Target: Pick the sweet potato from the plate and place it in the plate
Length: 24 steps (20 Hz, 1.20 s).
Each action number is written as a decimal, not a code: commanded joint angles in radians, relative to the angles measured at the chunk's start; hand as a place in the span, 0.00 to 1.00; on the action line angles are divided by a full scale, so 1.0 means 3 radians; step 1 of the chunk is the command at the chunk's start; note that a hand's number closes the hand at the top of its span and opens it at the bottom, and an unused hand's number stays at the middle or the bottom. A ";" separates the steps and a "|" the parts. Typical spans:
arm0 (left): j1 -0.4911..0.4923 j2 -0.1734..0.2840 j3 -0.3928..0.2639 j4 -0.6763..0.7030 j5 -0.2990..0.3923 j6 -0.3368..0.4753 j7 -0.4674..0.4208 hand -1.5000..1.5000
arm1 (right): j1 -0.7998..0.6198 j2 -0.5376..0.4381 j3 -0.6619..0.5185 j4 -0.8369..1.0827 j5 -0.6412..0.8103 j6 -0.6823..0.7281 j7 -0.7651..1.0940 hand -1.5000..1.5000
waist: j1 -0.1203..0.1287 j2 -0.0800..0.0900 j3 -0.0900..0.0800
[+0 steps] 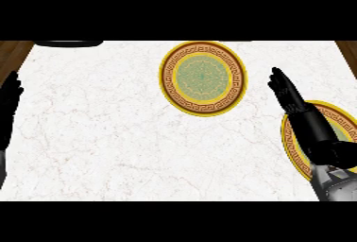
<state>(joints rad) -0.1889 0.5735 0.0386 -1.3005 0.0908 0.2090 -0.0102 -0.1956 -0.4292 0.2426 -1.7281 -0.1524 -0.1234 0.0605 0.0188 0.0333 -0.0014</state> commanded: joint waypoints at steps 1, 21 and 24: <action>0.0072 -0.0087 -0.0066 -0.0235 0.0004 -0.0056 0.0131 0.50 | -0.0258 0.0299 -0.0093 0.0460 0.0050 -0.0205 0.0114 0.00 | -0.0011 -0.0106 0.0006; -0.0069 -0.0663 -0.0483 -0.0399 -0.0018 -0.0243 0.0211 0.50 | 0.0576 -0.0123 -0.0152 0.0828 0.1876 -0.1612 0.0460 0.00 | -0.0073 -0.0123 0.0000; 0.0000 -0.0880 -0.0660 -0.0535 -0.0135 -0.0102 0.0308 0.50 | 0.0680 -0.0455 -0.0327 0.0147 0.1882 -0.1373 0.0874 0.00 | -0.0099 -0.0134 -0.0001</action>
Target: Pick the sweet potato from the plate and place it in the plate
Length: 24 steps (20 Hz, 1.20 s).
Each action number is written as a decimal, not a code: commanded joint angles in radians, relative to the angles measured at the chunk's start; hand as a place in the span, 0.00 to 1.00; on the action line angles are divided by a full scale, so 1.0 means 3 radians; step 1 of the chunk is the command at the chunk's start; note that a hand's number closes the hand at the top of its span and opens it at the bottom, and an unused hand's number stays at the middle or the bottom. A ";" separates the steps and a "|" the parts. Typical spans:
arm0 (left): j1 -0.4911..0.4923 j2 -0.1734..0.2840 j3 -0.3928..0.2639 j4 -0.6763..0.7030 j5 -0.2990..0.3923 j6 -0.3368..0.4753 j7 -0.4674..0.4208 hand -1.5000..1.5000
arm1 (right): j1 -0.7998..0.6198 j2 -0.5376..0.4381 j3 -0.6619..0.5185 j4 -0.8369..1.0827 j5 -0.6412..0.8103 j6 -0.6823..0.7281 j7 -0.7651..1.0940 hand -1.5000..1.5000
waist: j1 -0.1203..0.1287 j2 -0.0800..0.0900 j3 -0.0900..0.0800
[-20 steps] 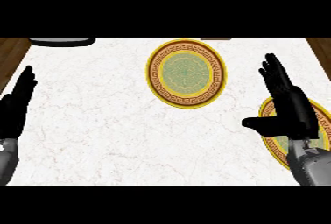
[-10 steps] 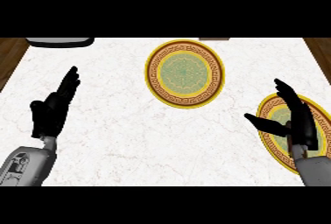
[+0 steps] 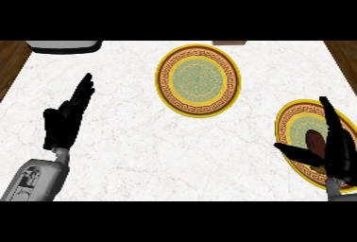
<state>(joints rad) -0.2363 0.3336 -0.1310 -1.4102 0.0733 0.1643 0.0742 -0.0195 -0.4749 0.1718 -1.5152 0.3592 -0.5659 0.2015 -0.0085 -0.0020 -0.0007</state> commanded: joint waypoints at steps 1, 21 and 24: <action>0.0120 0.0094 0.0083 -0.0176 0.0052 -0.0132 0.0088 0.50 | 0.0110 -0.0267 0.0011 -0.0630 0.0420 0.0121 0.0705 0.00 | 0.0009 -0.0009 -0.0003; -0.0107 -0.0257 0.0083 -0.0048 -0.0289 0.0021 0.0127 0.50 | -0.0163 -0.0850 -0.0373 -0.0981 -0.0316 0.2509 0.2505 0.00 | 0.0023 0.0004 0.0002; 0.0073 -0.0230 0.0090 -0.0189 -0.0244 -0.0122 0.0102 0.50 | -0.0161 -0.0721 -0.0426 -0.0414 -0.0153 0.2406 0.2002 0.00 | 0.0044 0.0007 0.0004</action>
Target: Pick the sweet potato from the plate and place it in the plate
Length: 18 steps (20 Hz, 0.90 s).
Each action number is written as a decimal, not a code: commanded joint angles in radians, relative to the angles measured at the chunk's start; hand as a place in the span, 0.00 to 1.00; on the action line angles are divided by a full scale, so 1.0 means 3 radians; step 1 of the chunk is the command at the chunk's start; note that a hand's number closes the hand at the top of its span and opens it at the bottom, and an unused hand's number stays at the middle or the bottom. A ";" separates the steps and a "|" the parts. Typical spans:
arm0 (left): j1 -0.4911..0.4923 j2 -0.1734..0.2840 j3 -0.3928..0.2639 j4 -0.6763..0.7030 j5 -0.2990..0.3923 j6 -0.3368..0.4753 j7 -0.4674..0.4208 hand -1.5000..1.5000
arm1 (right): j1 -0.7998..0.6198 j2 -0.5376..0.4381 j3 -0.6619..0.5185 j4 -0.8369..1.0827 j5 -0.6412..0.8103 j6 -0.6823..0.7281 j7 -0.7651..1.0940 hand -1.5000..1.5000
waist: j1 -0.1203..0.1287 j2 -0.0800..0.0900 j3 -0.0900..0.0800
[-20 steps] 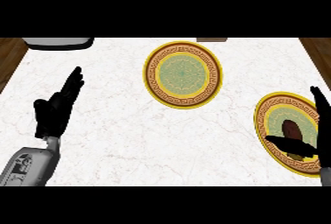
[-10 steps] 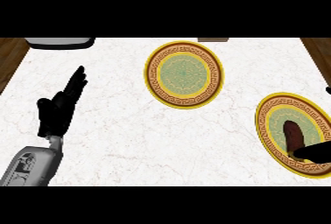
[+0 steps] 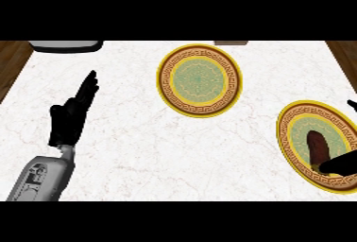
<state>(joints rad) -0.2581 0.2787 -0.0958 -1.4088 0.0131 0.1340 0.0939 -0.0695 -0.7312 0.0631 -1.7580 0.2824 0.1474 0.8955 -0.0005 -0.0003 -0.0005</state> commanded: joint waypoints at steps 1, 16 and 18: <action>-0.0003 -0.0047 0.0094 0.0033 -0.0020 -0.0027 -0.0034 0.50 | -0.0124 0.0156 0.0016 0.0294 0.0063 0.0223 -0.0007 0.00 | 0.0010 0.0003 0.0002; -0.0191 -0.0233 0.0183 0.0029 -0.0245 -0.0112 0.0204 0.50 | -0.0127 0.0704 0.0006 0.1102 0.0707 0.0311 -0.0479 0.00 | -0.0002 0.0002 0.0002; 0.0215 -0.0301 0.0118 -0.0290 -0.0244 -0.0128 0.0088 0.50 | -0.0136 0.0599 -0.0187 0.1260 0.0641 0.0430 -0.0697 0.00 | 0.0010 0.0000 0.0002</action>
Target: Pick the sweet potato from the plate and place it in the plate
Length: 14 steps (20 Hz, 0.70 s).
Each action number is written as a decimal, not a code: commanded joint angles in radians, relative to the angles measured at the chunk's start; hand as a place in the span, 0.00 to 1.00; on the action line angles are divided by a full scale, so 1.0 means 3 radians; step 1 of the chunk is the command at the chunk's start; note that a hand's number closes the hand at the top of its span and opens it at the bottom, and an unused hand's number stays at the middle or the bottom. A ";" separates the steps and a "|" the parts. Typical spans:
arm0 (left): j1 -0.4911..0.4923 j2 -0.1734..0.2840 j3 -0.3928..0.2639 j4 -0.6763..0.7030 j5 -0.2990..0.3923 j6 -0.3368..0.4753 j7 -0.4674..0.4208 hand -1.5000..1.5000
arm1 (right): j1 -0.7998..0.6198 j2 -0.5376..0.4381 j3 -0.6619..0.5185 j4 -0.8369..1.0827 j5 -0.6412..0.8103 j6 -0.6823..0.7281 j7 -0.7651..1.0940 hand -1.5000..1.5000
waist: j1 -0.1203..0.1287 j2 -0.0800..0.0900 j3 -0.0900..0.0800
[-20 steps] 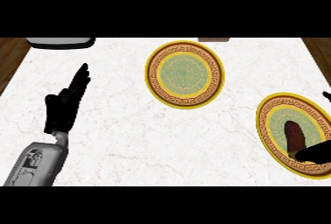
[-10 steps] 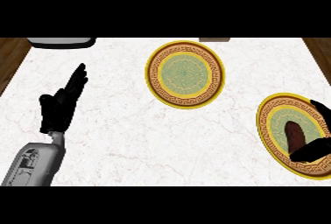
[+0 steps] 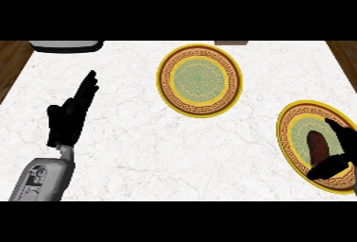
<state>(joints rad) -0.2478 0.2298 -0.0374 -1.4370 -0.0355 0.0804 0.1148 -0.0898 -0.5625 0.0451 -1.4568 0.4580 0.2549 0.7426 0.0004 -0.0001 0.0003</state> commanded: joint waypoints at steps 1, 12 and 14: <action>0.0113 0.0005 0.0111 0.0106 -0.0057 -0.0092 -0.0298 0.50 | -0.0076 0.0194 -0.0045 0.0038 0.0149 0.0061 0.0099 0.00 | -0.0001 0.0000 -0.0002; 0.0051 -0.0188 0.0109 0.0138 -0.0190 -0.0051 -0.0173 0.50 | -0.0267 0.0279 -0.0175 0.0890 0.0716 -0.0414 -0.0727 1.00 | 0.0006 0.0004 0.0000; -0.0127 -0.0108 0.0224 0.0201 -0.0190 -0.0126 -0.0067 0.50 | -0.0094 0.0321 -0.0205 0.0527 0.0713 -0.0287 -0.0615 1.00 | -0.0009 0.0000 -0.0001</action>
<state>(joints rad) -0.2472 0.1997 0.0037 -1.4217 -0.0818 0.0494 0.0958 -0.1301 -0.5059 -0.0212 -1.2718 0.6224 0.1904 0.5512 0.0003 -0.0018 -0.0030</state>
